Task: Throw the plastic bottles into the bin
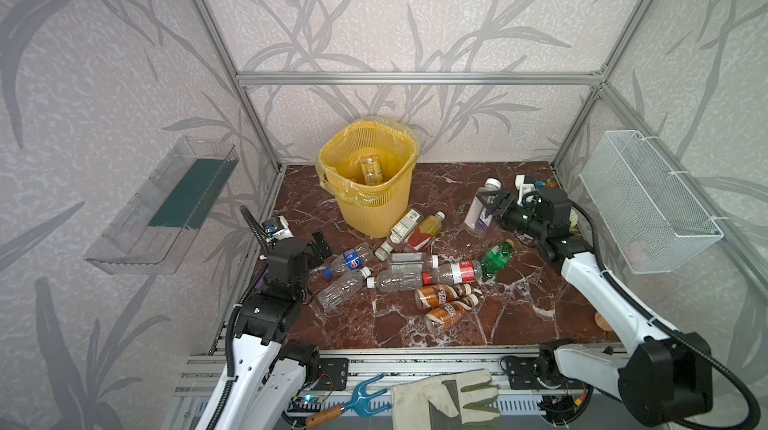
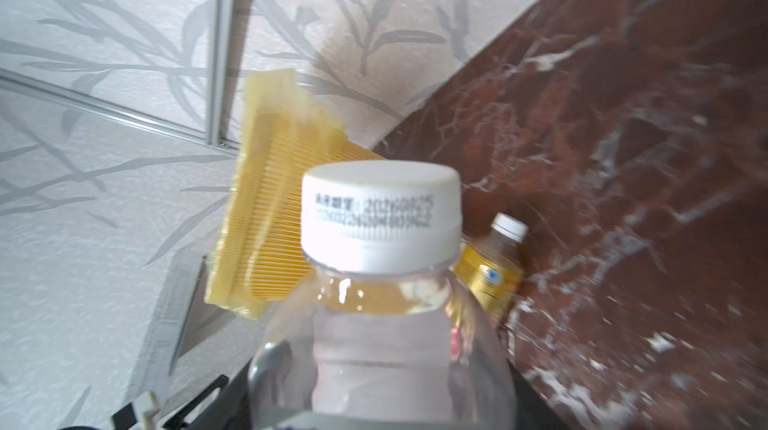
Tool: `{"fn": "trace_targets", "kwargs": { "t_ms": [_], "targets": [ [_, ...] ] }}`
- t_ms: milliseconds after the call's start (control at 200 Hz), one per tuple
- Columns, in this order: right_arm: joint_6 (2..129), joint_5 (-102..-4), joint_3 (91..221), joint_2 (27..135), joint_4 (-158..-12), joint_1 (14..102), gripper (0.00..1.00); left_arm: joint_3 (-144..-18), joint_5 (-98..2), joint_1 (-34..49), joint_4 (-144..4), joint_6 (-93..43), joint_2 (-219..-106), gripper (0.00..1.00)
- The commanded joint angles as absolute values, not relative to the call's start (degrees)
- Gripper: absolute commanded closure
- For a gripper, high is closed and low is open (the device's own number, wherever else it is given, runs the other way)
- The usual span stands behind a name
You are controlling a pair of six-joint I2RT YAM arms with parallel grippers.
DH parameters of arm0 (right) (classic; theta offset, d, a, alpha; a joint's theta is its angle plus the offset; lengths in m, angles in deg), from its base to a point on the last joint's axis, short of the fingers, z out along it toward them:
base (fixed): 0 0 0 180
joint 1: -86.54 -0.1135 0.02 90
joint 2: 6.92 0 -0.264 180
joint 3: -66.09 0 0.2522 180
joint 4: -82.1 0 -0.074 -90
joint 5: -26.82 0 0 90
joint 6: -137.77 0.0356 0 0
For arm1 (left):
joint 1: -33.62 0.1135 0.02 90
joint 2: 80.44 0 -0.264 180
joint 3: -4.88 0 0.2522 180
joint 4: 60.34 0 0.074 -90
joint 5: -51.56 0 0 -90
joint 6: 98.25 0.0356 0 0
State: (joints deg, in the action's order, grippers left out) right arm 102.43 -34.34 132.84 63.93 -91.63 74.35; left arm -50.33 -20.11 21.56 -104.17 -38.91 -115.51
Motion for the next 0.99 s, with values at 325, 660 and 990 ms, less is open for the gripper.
{"fn": "trace_targets", "kwargs": {
  "t_ms": [325, 660, 990],
  "targets": [
    [106.8, -31.5, 198.6, 109.8, -90.6, 60.3, 0.21, -51.7, -20.7, 22.5, -111.2, -41.7, -116.7, 0.01],
    [96.1, -33.2, 207.2, 106.8, -76.8, 62.6, 0.01, -53.9, -22.8, 22.8, -112.7, -40.1, -117.4, 0.01],
    [85.3, -37.5, 166.3, 78.2, -86.3, 65.5, 0.01, -53.3, -27.3, 22.7, -113.2, -38.6, -116.0, 0.02]
  ]
}}
